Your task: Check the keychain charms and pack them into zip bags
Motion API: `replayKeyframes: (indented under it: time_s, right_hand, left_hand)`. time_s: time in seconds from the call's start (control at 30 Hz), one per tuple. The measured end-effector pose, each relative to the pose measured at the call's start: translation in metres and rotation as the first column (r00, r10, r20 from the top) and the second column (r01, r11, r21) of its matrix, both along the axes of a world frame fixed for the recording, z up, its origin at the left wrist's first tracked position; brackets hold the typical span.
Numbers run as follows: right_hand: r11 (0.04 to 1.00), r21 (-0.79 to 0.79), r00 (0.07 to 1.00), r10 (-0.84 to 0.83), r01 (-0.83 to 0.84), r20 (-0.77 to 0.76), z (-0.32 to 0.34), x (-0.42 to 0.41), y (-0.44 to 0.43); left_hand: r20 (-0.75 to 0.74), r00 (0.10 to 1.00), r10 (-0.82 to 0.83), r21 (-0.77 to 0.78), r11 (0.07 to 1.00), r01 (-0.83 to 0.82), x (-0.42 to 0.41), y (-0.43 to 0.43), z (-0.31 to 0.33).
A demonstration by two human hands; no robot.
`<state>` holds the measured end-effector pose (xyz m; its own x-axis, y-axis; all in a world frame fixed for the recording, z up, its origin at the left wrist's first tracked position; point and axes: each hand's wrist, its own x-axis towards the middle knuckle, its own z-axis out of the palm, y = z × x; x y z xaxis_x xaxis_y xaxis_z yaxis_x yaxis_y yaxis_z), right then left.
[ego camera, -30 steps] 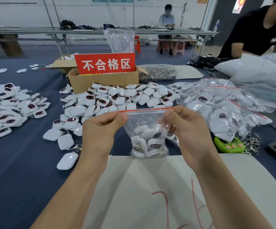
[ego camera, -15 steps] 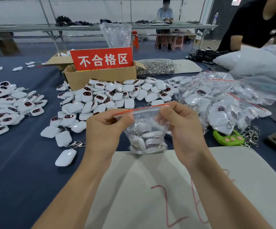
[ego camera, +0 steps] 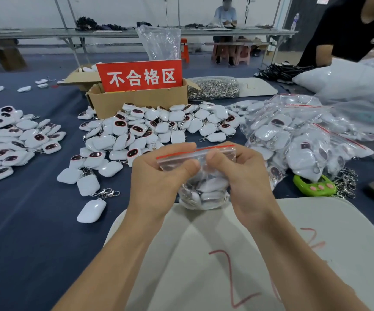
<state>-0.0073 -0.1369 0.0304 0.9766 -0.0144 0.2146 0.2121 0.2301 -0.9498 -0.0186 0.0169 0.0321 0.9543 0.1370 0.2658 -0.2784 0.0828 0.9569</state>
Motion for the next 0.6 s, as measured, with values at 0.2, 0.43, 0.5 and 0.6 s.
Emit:
replayKeyframes:
  time_s: [0.2, 0.43, 0.5, 0.6]
  right_hand:
    - [0.999, -0.046, 0.998, 0.023, -0.021, 0.057, -0.0036, -0.0009, 0.0000]
    - [0.999, -0.054, 0.999, 0.005, -0.002, 0.051, -0.0029, -0.0004, -0.0008]
    - [0.998, -0.059, 0.999, 0.023, -0.020, 0.045, -0.0019, -0.0006, -0.0019]
    - [0.998, -0.045, 0.998, 0.049, -0.047, 0.044, -0.0012, -0.0009, -0.0016]
  left_hand:
    - [0.023, 1.000, -0.003, 0.011, 1.000, 0.003, -0.0038, -0.0023, 0.0017]
    - [-0.059, 0.998, -0.022, 0.005, 1.000, 0.022, -0.0034, -0.0010, 0.0047]
    - [-0.083, 0.996, -0.012, 0.007, 1.000, 0.013, -0.0026, -0.0004, 0.0042]
    - [-0.091, 0.996, -0.019, 0.010, 1.000, 0.020, -0.0019, -0.0006, 0.0037]
